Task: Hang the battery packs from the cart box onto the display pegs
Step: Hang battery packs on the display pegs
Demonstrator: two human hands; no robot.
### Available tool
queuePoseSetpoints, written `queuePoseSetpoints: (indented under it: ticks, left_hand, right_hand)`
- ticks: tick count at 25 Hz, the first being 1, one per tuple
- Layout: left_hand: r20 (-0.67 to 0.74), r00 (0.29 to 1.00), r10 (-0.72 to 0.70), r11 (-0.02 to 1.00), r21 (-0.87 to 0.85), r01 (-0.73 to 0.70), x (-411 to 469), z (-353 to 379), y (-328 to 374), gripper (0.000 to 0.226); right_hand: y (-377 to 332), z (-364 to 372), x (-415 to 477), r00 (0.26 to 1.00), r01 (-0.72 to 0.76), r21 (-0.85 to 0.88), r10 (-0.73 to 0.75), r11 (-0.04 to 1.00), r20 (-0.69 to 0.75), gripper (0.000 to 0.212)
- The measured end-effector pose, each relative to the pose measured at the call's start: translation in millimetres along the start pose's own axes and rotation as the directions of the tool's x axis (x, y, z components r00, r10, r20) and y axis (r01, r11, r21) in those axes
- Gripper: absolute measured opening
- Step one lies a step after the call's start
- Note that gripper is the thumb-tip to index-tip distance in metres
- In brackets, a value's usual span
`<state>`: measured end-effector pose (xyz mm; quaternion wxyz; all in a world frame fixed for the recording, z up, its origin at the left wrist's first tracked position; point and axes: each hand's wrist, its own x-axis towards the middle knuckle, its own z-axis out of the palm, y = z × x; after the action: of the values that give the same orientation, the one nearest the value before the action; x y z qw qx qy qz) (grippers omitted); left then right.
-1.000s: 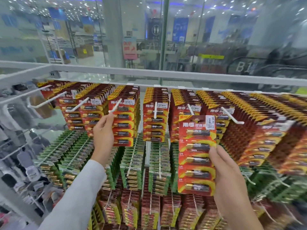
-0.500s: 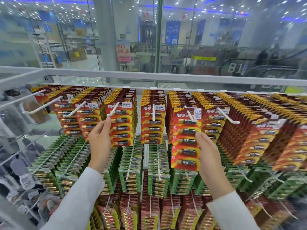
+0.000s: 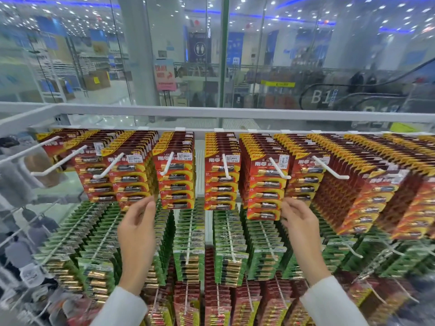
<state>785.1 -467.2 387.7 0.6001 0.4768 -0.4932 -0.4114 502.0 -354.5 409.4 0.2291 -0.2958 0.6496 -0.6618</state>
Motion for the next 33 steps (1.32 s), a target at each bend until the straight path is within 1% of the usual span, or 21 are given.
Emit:
queuePoseSetpoints:
  ticks: [4, 6, 9, 12, 15, 17, 18, 19, 21, 22, 24, 25, 26, 27, 30, 33]
  left_hand:
    - [0.100, 0.990, -0.098, 0.994, -0.045, 0.103, -46.9, 2.9, -13.3, 0.018]
    - [0.186, 0.972, -0.143, 0.984, -0.076, 0.160, -67.3, 13.6, -23.1, 0.019]
    - [0.324, 0.921, -0.216, 0.970, -0.040, 0.242, -100.3, 32.8, -41.7, 0.020]
    - [0.447, 0.844, -0.298, 0.945, 0.016, 0.325, -131.2, 60.4, -54.5, 0.022]
    - [0.561, 0.759, -0.330, 0.935, 0.081, 0.346, -172.4, 101.2, -64.0, 0.017]
    - [0.615, 0.706, -0.352, 0.925, 0.113, 0.363, -206.0, 129.6, -70.7, 0.016]
    - [0.649, 0.668, -0.364, 0.916, 0.119, 0.383, -224.6, 144.5, -71.6, 0.015]
    - [0.675, 0.632, -0.379, 0.907, 0.137, 0.398, -241.1, 155.6, -73.0, 0.020]
    - [0.701, 0.578, -0.418, 0.895, 0.208, 0.394, -276.6, 178.2, -77.9, 0.040]
    - [0.717, 0.547, -0.432, 0.887, 0.226, 0.403, -296.1, 191.3, -80.3, 0.035]
    - [0.774, 0.459, -0.436, 0.876, 0.248, 0.415, -332.4, 216.4, -88.0, 0.014]
    - [0.801, 0.401, -0.445, 0.870, 0.281, 0.405, -351.4, 229.5, -90.8, 0.013]
    - [0.821, 0.348, -0.453, 0.865, 0.311, 0.393, -368.9, 240.9, -93.5, 0.016]
    - [0.834, 0.312, -0.455, 0.865, 0.332, 0.376, -386.1, 253.7, -96.4, 0.020]
    - [0.858, 0.239, -0.454, 0.878, 0.385, 0.284, -431.0, 280.9, -95.9, 0.019]
    - [0.859, 0.249, -0.447, 0.882, 0.376, 0.284, -475.6, 300.6, -91.6, 0.017]
  right_hand:
    - [28.4, -28.0, -29.4, 0.994, -0.081, -0.030, 0.079, 0.996, -0.078, 0.011]
    - [41.8, -47.8, -48.0, 0.987, -0.113, -0.045, 0.107, 0.993, -0.120, 0.011]
    - [60.9, -86.4, -78.6, 0.960, -0.174, -0.028, 0.163, 0.984, -0.229, 0.010]
    - [72.2, -136.3, -106.2, 0.904, -0.236, -0.011, 0.216, 0.972, -0.370, 0.008]
    - [81.0, -198.8, -138.8, 0.821, -0.268, 0.068, 0.265, 0.961, -0.505, 0.009]
    - [89.3, -240.8, -162.4, 0.758, -0.286, 0.092, 0.284, 0.954, -0.587, 0.010]
    - [94.1, -262.8, -174.6, 0.727, -0.281, 0.102, 0.281, 0.954, -0.626, 0.009]
    - [100.1, -282.3, -185.7, 0.699, -0.289, 0.097, 0.279, 0.953, -0.659, 0.008]
    - [114.2, -320.2, -209.9, 0.637, -0.313, 0.085, 0.275, 0.946, -0.720, 0.008]
    - [119.6, -339.2, -222.5, 0.600, -0.320, 0.102, 0.284, 0.942, -0.748, 0.008]
    - [129.3, -372.3, -246.0, 0.530, -0.322, 0.164, 0.321, 0.932, -0.785, 0.008]
    - [134.6, -388.3, -256.5, 0.494, -0.320, 0.193, 0.338, 0.927, -0.801, 0.008]
    - [139.2, -403.6, -266.8, 0.460, -0.321, 0.218, 0.353, 0.922, -0.815, 0.008]
    - [143.0, -418.0, -276.6, 0.428, -0.326, 0.240, 0.369, 0.915, -0.825, 0.009]
    - [148.9, -448.0, -297.2, 0.368, -0.341, 0.297, 0.417, 0.892, -0.831, 0.007]
    - [155.4, -471.8, -310.1, 0.300, -0.357, 0.353, 0.464, 0.865, -0.833, 0.005]
